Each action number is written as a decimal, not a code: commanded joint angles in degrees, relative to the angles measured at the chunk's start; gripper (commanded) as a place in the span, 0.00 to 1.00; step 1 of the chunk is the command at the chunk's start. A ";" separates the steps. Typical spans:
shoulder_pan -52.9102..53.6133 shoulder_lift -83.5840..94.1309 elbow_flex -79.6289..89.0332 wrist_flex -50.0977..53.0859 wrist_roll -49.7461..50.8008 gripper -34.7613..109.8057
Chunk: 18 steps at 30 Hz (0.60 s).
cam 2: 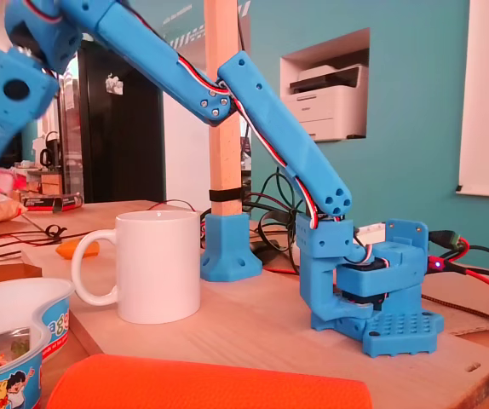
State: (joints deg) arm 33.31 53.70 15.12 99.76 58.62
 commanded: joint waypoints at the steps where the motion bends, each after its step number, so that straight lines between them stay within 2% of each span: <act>1: 3.25 8.53 7.91 0.18 -0.79 0.22; 12: 10.63 31.20 35.86 -0.09 -7.73 0.22; 18: 13.71 37.79 48.25 -0.53 -9.40 0.22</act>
State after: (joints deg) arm 44.74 85.61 59.85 99.58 49.31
